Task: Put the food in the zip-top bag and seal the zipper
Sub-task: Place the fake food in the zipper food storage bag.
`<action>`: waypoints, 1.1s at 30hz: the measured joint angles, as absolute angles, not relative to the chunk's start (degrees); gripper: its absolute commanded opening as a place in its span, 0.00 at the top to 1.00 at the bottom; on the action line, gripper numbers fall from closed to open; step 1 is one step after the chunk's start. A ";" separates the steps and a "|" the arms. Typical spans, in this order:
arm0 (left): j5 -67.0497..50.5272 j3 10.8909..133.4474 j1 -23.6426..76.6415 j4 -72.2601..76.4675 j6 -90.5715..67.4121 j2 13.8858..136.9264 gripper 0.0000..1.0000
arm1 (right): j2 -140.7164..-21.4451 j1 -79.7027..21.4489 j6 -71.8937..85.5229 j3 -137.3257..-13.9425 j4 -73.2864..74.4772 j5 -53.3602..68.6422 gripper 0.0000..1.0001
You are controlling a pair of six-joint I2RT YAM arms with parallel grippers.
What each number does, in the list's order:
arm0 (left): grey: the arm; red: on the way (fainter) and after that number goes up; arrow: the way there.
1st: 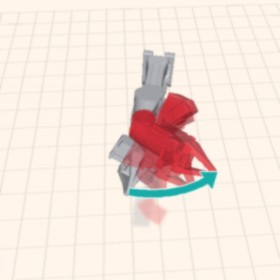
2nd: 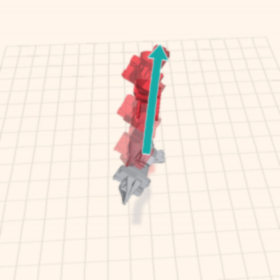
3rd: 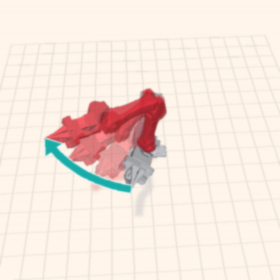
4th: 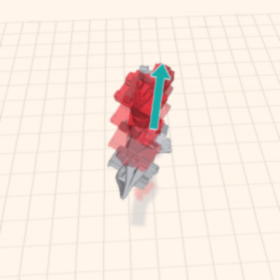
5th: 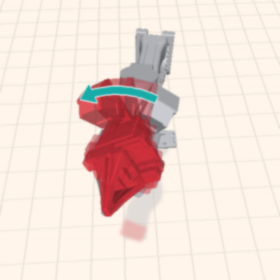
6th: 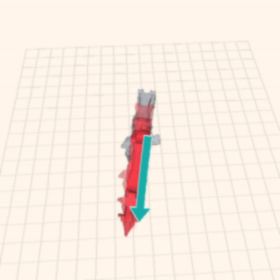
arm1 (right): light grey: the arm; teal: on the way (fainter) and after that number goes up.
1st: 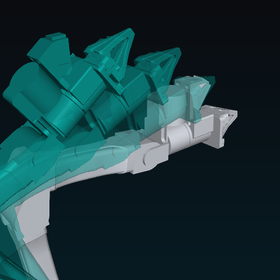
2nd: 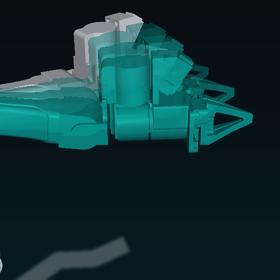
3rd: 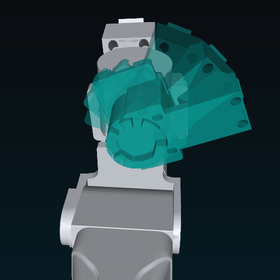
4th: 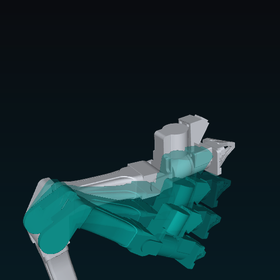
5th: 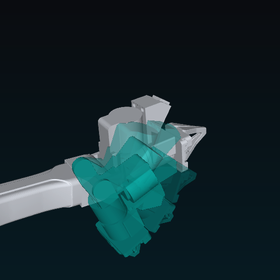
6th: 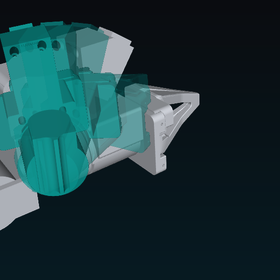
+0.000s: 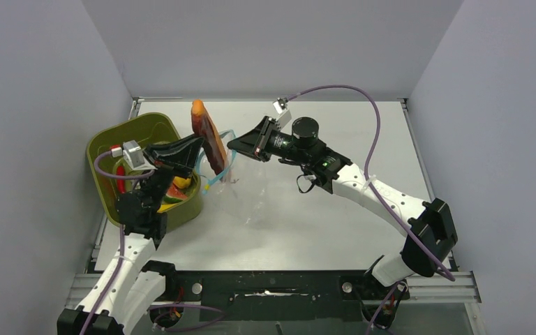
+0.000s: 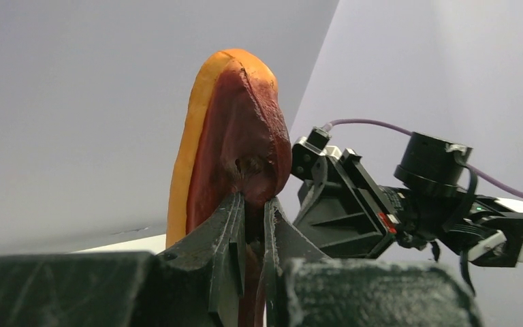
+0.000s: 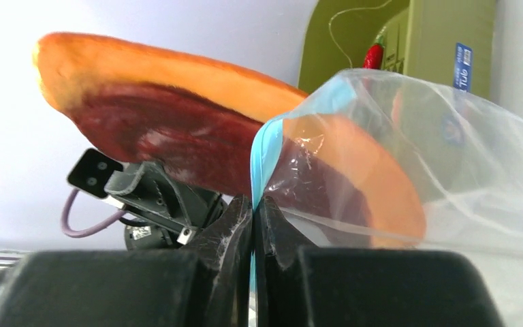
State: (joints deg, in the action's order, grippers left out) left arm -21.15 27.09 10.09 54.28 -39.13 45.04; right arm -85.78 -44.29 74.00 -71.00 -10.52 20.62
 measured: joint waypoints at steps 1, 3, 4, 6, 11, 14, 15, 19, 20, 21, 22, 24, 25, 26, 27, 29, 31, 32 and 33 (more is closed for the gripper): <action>-21.15 26.57 10.26 55.51 -40.05 45.08 1.00 | -85.78 -44.29 74.04 -71.16 -10.98 20.73 1.00; -21.10 25.50 10.92 57.80 -41.63 45.08 1.00 | -85.78 -44.27 74.24 -71.31 -11.75 21.02 1.00; -21.10 25.15 11.31 58.54 -42.02 45.10 1.00 | -85.78 -44.23 74.30 -71.33 -11.99 21.19 1.00; -21.06 24.69 12.08 59.72 -42.83 45.17 1.00 | -85.78 -44.18 74.48 -71.37 -12.36 21.45 1.00; -19.29 23.70 12.73 62.70 -46.09 45.17 1.00 | -85.78 -43.90 75.26 -71.37 -13.56 21.91 1.00; -16.78 23.70 13.08 63.90 -48.36 44.91 1.00 | -85.80 -43.90 76.03 -71.35 -14.92 22.15 1.00; -15.90 23.70 13.21 64.07 -48.97 44.64 1.00 | -85.78 -43.90 76.27 -71.33 -15.44 22.17 1.00; -11.20 22.87 13.74 63.99 -49.80 42.33 1.00 | -85.78 -43.90 77.10 -71.24 -17.34 22.61 1.00; -9.82 22.26 13.82 63.83 -49.76 41.36 1.00 | -85.78 -43.90 77.14 -71.24 -17.56 22.70 1.00; -8.43 21.63 13.85 63.66 -49.69 40.40 1.00 | -85.78 -43.90 77.23 -71.24 -17.72 22.76 1.00; -6.96 20.97 13.89 63.48 -49.47 39.55 1.00 | -85.78 -43.90 77.38 -71.20 -17.89 22.76 1.00; -4.62 19.97 13.91 63.07 -49.32 38.50 1.00 | -85.78 -43.90 77.82 -70.91 -18.39 22.76 1.00; -3.68 19.66 13.91 63.05 -49.32 38.24 1.00 | -85.78 -43.90 78.28 -70.74 -18.70 22.79 1.00; -2.92 19.57 13.91 63.02 -49.34 38.24 1.00 | -85.80 -43.90 78.61 -70.59 -18.94 22.79 1.00; -2.35 19.57 13.93 63.09 -49.41 38.50 1.00 | -85.84 -43.92 78.98 -70.52 -19.27 22.79 1.00; -1.58 19.57 14.24 63.29 -49.84 39.31 1.00 | -86.08 -43.97 79.96 -70.50 -20.47 22.83 1.00; -1.15 19.40 14.81 63.79 -50.02 40.47 1.00 | -86.59 -43.97 81.06 -70.50 -22.17 22.83 1.00; -0.97 19.18 15.14 63.92 -50.00 40.82 1.00 | -86.87 -43.97 81.52 -70.50 -22.98 22.85 1.00; -0.64 18.63 15.70 63.99 -49.87 41.39 1.00 | -87.37 -43.97 82.00 -70.50 -23.81 22.87 1.00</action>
